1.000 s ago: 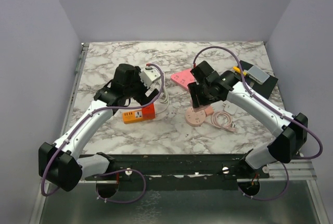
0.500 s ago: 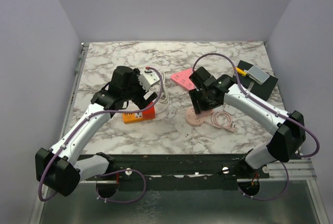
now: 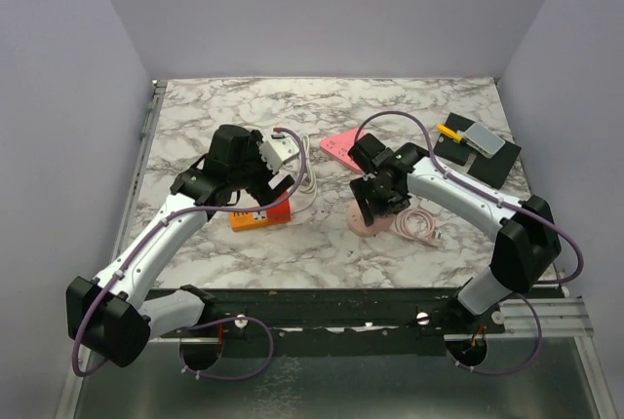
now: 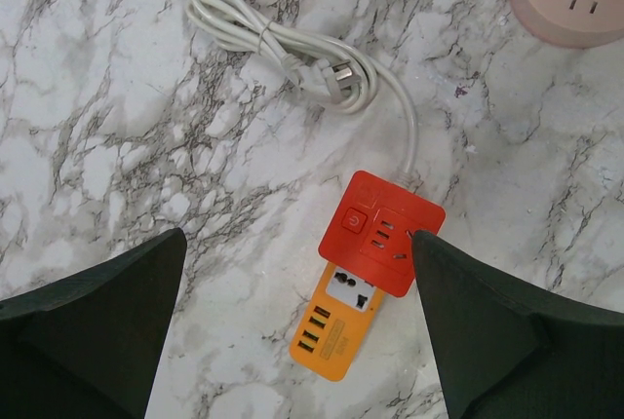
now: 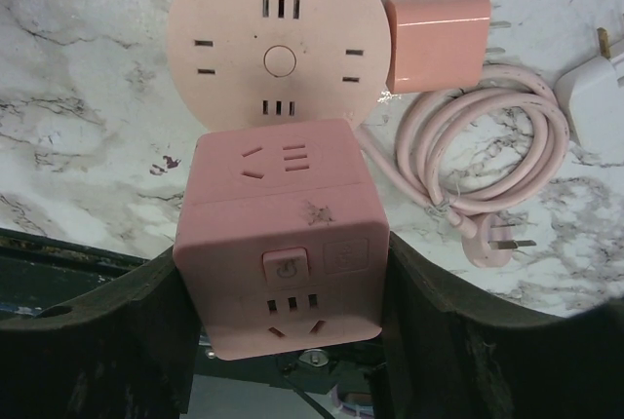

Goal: Insert the plug
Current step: Insert the plug into the socket, then adjust the socket at the center of the board.

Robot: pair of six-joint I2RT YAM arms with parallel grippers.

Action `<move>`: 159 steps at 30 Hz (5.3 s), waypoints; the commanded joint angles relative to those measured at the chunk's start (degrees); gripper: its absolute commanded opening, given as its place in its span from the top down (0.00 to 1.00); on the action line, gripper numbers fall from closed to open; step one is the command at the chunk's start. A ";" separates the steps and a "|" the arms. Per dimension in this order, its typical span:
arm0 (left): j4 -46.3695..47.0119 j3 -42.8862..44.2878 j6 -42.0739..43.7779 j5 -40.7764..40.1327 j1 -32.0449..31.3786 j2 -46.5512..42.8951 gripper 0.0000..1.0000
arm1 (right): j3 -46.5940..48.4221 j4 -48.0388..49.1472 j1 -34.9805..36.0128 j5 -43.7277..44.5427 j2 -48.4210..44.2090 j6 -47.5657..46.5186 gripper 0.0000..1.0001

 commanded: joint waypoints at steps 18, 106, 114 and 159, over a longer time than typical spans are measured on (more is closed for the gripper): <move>-1.60 -1.31 1.37 0.95 0.08 -0.50 0.01 | -0.12 3.53 0.04 -0.70 3.74 0.18 0.99; -4.69 4.42 2.21 4.00 0.07 0.21 0.01 | 0.58 3.42 4.95 4.82 1.41 3.62 0.00; -7.48 4.69 9.70 12.09 0.00 1.11 0.01 | -2.32 2.59 1.56 5.98 -10.74 15.85 0.08; -7.35 40.80 2.45 12.15 -22.81 47.24 0.01 | -19.03 9.98 -26.50 11.78 -16.53 24.91 0.32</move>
